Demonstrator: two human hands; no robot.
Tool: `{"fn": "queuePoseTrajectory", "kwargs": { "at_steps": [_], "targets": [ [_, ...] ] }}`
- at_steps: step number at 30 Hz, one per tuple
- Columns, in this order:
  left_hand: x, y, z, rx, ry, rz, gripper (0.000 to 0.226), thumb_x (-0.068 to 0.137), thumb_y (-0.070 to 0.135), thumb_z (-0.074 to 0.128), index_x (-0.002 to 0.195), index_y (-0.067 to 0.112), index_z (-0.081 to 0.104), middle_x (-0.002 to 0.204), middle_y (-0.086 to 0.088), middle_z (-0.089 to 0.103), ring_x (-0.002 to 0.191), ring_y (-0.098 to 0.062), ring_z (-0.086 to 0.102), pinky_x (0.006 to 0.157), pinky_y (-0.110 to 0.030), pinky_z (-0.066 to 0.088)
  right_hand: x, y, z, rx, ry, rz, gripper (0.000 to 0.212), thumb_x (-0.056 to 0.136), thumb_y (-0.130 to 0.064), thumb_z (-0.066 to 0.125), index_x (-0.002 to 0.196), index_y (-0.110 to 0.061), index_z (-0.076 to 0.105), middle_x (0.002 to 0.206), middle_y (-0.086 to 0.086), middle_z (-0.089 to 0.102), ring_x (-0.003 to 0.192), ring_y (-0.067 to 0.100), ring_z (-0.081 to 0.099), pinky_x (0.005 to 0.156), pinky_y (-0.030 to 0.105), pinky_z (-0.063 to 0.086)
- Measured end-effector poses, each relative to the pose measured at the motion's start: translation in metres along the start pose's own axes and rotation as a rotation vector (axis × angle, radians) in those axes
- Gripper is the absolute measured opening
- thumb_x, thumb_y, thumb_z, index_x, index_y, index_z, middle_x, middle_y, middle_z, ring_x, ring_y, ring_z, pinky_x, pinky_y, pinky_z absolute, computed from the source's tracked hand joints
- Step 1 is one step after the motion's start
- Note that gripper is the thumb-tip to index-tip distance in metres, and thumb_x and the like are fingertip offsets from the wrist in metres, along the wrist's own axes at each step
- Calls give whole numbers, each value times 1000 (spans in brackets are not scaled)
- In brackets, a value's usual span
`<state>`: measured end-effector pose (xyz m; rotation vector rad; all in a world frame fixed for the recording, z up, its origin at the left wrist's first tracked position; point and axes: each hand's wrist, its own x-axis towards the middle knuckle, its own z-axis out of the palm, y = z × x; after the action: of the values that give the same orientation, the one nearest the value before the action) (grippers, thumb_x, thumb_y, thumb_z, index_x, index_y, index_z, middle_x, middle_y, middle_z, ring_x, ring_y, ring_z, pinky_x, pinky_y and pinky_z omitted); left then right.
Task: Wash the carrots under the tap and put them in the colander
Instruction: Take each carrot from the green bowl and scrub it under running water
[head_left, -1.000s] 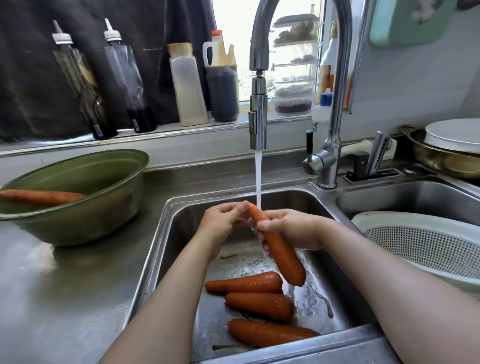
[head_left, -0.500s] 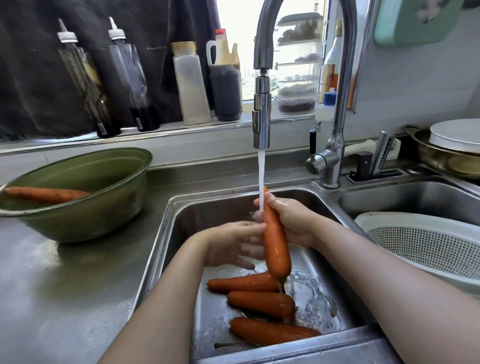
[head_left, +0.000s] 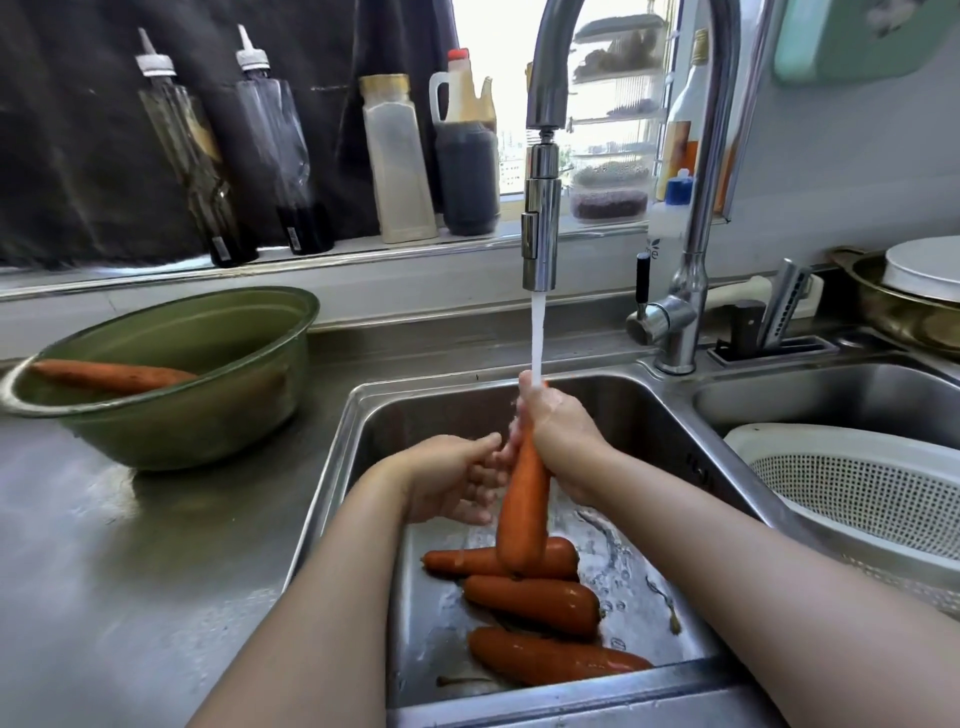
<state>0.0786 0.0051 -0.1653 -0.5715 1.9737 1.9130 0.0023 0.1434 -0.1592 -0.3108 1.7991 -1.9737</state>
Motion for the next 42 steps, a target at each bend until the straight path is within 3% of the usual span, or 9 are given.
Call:
{"fn": "queuePoseTrajectory", "kwargs": {
  "at_steps": [4,7,13,17,22,29,34,38,42],
  "targets": [
    [-7,4,-5,141,-88,-65,55,98,66,45,120,20,65,97,1,66,88,-14,60,79,-29,51,2,-3,-1,163,99,86,26,111,-35,43,117,-15,58,76,10,58,65,24,61,77,47,60],
    [-8,1,-4,220,-141,-10,39,98,38,67,129,16,60,111,-2,71,101,-20,69,94,-39,53,3,-6,-9,246,70,154,26,112,-23,44,132,-8,49,95,13,57,79,23,64,82,44,57],
    [-7,-1,-8,-33,-10,47,42,98,36,63,131,10,58,93,-6,65,70,-15,63,50,-18,45,5,-10,-22,403,-139,112,64,94,23,47,150,-4,33,115,19,56,100,28,65,87,44,55],
    [-5,-3,-14,-64,88,100,50,90,49,68,124,12,63,90,-8,69,62,-14,59,41,-16,38,5,-8,-32,337,-192,120,63,86,15,67,140,-6,41,126,24,59,112,35,68,98,51,56],
    [2,0,-19,-110,350,217,41,89,45,76,115,14,69,79,-8,71,53,-17,59,39,-18,37,5,-10,-38,164,-154,123,16,102,-13,61,115,-2,59,110,22,73,92,32,77,67,40,66],
    [5,4,-29,-180,683,401,42,78,47,86,100,17,68,85,-8,68,55,-19,57,40,-20,39,0,-17,-56,-84,-657,251,34,109,-9,42,139,-2,54,133,23,67,100,27,74,68,28,61],
    [9,4,-25,-76,773,387,48,77,57,83,93,14,69,80,-4,63,64,-18,55,54,-26,40,-7,-13,-44,-339,-654,225,31,104,2,43,124,-3,66,103,11,74,63,12,56,50,20,42],
    [9,8,-22,-197,699,308,33,93,52,69,94,21,59,80,-4,52,53,-15,48,42,-19,36,-12,-19,-35,-396,-556,149,26,107,-15,40,107,1,61,50,-8,59,39,4,32,41,17,24],
    [14,10,-19,-293,581,320,13,99,30,67,108,22,62,84,-5,53,47,-11,47,36,-17,36,-6,-21,-45,-216,-592,262,32,101,-13,30,115,4,54,64,-3,65,41,6,30,40,17,23]
  ]
}}
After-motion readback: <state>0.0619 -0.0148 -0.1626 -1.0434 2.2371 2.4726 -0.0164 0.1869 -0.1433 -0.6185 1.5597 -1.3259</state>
